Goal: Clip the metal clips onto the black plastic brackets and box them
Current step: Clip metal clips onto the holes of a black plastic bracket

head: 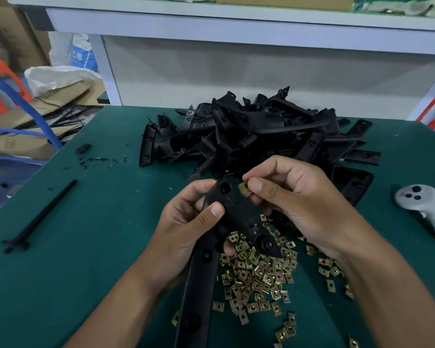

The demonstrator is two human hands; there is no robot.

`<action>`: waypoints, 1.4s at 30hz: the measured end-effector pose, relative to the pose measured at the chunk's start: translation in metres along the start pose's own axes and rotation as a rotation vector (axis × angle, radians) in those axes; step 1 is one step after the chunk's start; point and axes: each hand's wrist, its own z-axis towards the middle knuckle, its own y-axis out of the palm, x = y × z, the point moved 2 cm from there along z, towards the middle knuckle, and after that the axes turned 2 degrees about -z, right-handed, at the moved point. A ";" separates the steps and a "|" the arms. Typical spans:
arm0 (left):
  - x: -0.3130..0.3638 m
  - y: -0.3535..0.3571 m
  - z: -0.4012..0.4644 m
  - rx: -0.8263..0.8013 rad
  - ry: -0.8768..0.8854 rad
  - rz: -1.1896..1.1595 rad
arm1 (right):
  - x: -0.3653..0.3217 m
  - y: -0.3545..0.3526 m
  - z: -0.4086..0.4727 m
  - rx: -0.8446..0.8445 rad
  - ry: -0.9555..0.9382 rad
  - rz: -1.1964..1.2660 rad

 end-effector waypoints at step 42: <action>-0.001 0.004 -0.001 -0.055 -0.115 0.098 | -0.002 -0.008 -0.011 -0.114 -0.016 -0.279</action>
